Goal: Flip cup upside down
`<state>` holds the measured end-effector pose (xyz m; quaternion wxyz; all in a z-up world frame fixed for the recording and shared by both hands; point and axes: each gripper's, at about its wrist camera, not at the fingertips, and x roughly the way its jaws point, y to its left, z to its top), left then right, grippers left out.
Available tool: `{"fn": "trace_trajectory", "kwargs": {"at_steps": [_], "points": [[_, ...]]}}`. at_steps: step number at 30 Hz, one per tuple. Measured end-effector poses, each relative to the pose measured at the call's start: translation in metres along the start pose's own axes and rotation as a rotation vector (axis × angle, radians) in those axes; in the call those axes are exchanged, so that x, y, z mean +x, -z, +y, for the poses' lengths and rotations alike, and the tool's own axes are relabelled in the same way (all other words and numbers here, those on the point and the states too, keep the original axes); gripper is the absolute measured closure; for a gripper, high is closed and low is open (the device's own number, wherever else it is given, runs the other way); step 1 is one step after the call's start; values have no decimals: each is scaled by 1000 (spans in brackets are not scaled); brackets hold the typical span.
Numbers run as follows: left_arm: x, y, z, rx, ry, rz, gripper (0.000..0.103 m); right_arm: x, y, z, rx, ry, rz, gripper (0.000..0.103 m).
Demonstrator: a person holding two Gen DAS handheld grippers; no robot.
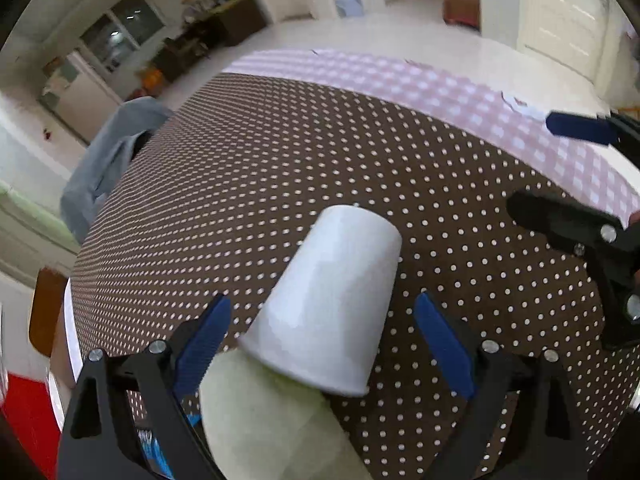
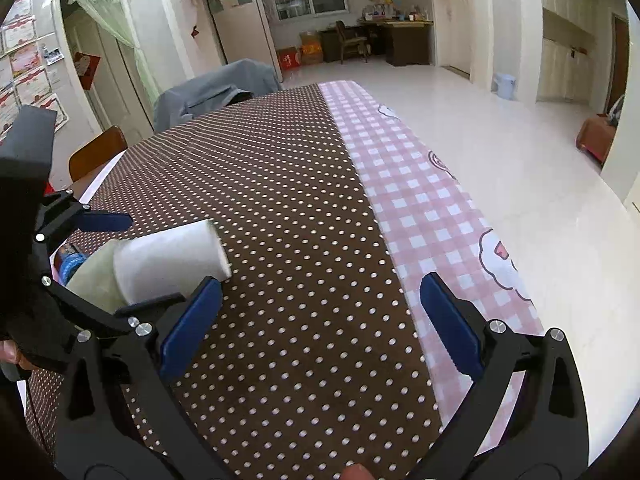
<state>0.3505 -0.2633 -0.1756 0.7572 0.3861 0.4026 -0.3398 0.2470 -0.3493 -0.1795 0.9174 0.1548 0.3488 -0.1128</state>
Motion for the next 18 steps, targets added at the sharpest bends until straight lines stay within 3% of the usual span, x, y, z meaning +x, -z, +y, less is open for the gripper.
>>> {"fn": "trace_trajectory", "kwargs": {"at_steps": [7, 9, 10, 11, 18], "points": [[18, -15, -3, 72, 37, 86, 12, 8, 0, -12, 28, -12, 9, 6], [20, -18, -2, 75, 31, 94, 16, 9, 1, -16, 38, -15, 9, 6], [21, -19, -2, 74, 15, 97, 27, 8, 2, -17, 43, -15, 8, 6], [21, -19, 1, 62, 4, 102, 30, 7, 2, -18, 49, -16, 8, 6], [20, -24, 16, -21, 10, 70, 37, -4, 6, -17, 54, -18, -7, 6]]}}
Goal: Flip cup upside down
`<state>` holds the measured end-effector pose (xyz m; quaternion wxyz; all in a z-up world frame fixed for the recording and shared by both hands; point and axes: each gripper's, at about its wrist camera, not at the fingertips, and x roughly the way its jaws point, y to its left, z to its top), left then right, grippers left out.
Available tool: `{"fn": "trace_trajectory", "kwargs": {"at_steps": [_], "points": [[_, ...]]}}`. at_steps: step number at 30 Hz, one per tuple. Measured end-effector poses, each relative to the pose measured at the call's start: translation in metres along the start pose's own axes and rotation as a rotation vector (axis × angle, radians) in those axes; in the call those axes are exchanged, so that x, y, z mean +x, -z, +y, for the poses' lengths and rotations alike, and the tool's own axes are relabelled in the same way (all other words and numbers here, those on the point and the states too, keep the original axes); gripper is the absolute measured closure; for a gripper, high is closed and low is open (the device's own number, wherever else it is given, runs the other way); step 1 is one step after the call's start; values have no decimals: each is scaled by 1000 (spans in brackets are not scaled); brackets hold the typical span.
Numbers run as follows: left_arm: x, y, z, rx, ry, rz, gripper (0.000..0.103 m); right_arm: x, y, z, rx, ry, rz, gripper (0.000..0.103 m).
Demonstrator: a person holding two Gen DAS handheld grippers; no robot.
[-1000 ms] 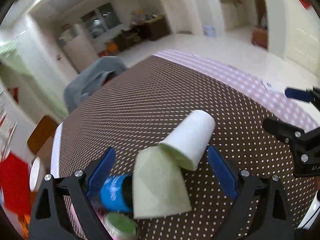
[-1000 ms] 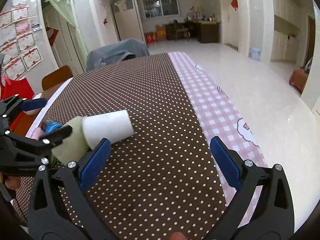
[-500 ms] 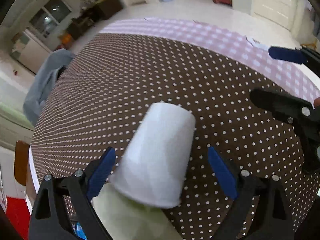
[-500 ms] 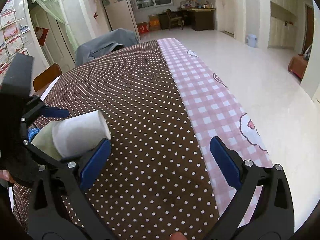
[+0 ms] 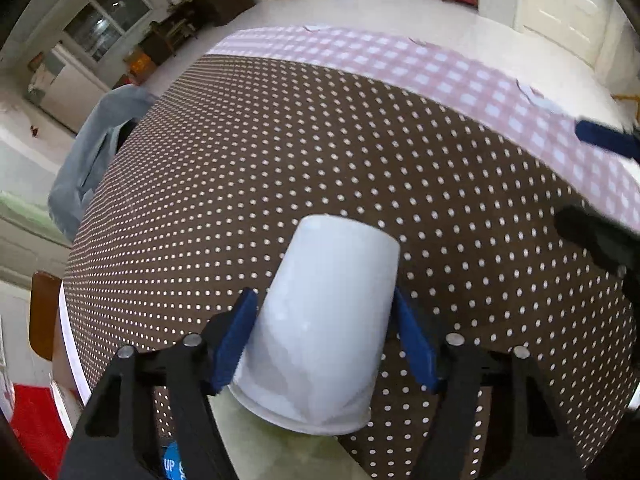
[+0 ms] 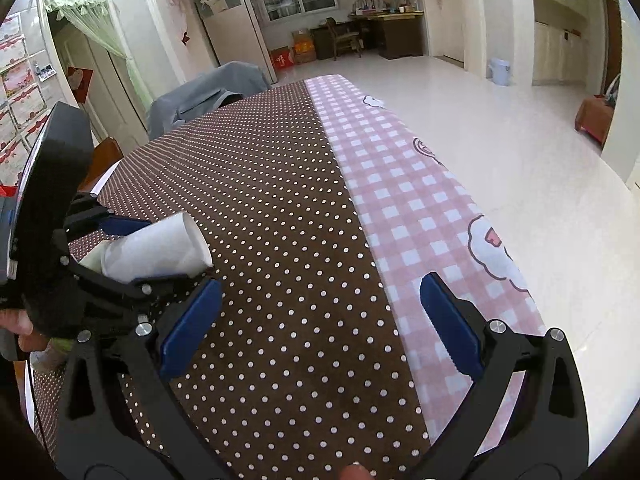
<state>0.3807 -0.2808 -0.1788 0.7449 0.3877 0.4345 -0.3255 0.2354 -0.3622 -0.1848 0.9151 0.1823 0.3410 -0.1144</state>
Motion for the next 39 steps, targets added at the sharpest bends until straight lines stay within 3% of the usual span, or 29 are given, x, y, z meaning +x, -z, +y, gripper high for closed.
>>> {"fn": "trace_trajectory", "kwargs": {"at_steps": [7, 17, 29, 39], "points": [[-34, -3, 14, -114, 15, -121, 38, -15, 1, -3, 10, 17, -26, 6], [-95, 18, 18, -199, 34, -219, 38, -55, 8, 6, -1, 22, -86, 6], [-159, 113, -2, -326, 27, -283, 38, -102, 35, 50, -82, -42, -131, 6], [-148, 190, -22, -473, 95, -249, 38, -121, 65, 70, -130, -83, -123, 6]]}}
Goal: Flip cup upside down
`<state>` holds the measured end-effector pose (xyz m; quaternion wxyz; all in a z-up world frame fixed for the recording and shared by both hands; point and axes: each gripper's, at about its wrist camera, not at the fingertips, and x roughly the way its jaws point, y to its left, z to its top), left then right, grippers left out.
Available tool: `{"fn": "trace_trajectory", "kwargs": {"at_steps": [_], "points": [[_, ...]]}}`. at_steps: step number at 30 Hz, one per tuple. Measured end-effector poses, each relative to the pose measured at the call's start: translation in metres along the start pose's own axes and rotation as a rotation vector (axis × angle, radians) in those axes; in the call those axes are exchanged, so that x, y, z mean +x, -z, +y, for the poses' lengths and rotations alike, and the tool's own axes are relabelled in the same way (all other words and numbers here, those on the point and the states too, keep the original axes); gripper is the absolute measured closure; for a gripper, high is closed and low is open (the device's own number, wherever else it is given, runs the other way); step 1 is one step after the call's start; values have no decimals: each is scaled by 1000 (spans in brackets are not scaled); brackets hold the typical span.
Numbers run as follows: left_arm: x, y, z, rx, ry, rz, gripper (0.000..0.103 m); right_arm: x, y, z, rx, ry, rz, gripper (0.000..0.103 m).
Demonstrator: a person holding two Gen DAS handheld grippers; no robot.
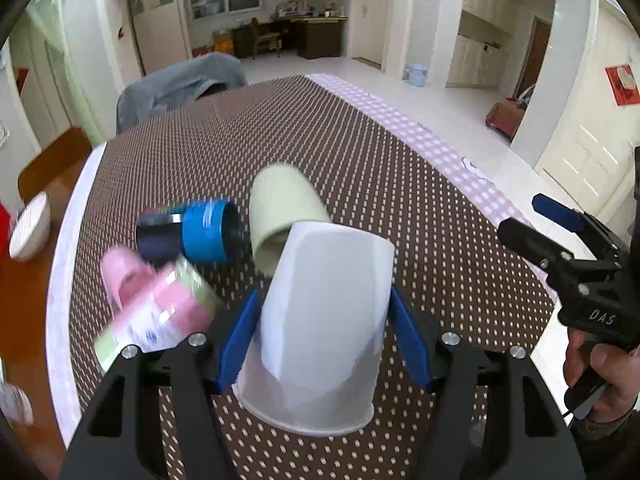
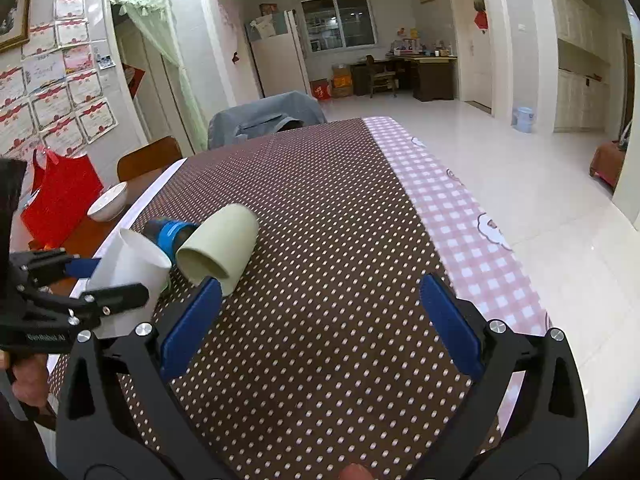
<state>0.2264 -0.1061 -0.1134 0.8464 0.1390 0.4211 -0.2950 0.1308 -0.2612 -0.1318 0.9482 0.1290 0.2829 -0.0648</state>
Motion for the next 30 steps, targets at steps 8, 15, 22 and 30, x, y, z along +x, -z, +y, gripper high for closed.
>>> {"fn": "trace_trajectory", "kwargs": {"at_steps": [8, 15, 22, 30], "points": [[-2, 32, 0, -72, 36, 5, 38, -12, 18, 7, -13, -11, 7, 6], [18, 44, -7, -131, 57, 38, 38, -19, 26, 8, -13, -17, 11, 6], [34, 44, -6, -161, 35, 55, 37, -21, 36, 8, -9, -22, 21, 6], [25, 44, -3, -168, -40, 24, 27, -16, 37, 10, -2, -37, 43, 6]]}}
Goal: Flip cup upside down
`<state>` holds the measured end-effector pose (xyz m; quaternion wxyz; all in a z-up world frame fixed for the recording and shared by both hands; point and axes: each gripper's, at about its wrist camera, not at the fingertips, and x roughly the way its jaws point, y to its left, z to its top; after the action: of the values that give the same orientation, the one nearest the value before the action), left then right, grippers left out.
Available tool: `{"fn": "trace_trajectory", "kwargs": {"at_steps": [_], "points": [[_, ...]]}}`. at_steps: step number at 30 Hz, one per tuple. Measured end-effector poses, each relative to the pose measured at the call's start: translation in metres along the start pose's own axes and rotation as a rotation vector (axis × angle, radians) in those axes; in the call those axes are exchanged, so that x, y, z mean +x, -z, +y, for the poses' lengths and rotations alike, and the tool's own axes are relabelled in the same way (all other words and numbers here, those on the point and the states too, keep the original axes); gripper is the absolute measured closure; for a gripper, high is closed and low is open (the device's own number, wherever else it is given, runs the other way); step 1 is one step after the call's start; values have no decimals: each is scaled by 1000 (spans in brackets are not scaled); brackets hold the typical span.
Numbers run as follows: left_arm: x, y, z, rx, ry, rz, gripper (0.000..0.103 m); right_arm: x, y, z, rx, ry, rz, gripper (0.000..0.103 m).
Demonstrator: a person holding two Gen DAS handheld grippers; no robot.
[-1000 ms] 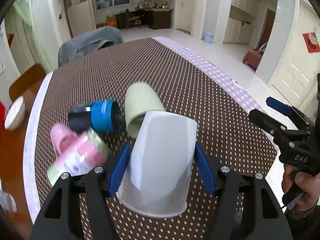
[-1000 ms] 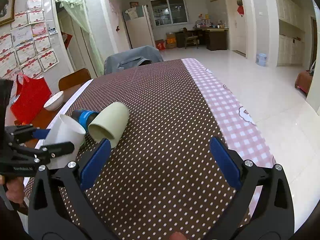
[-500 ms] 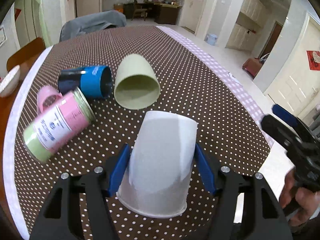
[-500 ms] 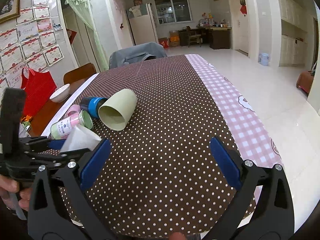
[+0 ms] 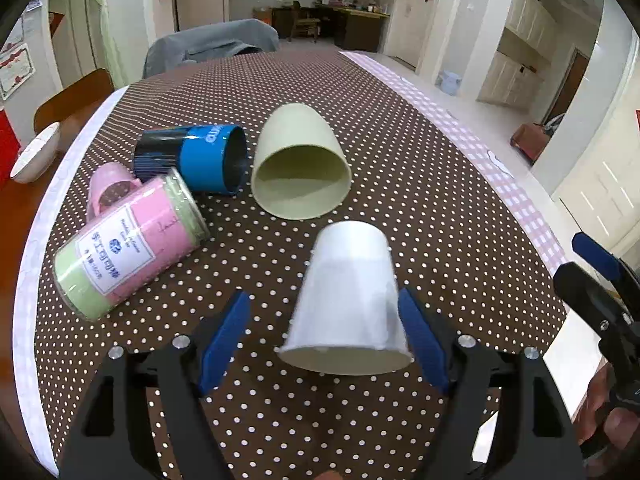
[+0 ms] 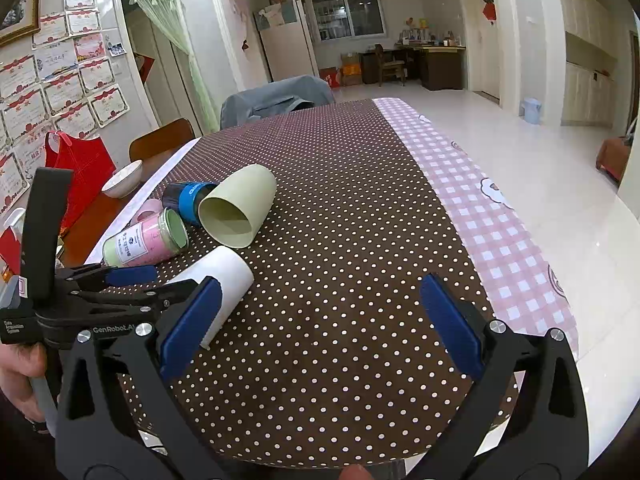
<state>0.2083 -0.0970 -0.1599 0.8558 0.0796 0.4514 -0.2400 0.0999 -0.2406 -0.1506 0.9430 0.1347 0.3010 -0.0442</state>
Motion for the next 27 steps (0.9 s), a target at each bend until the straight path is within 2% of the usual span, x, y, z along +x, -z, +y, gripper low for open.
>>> {"fn": "trace_trajectory", "kwargs": {"at_steps": [27], "points": [[-106, 29, 30, -84, -185, -284, 27, -7, -16, 35, -73, -46, -8, 6]]}}
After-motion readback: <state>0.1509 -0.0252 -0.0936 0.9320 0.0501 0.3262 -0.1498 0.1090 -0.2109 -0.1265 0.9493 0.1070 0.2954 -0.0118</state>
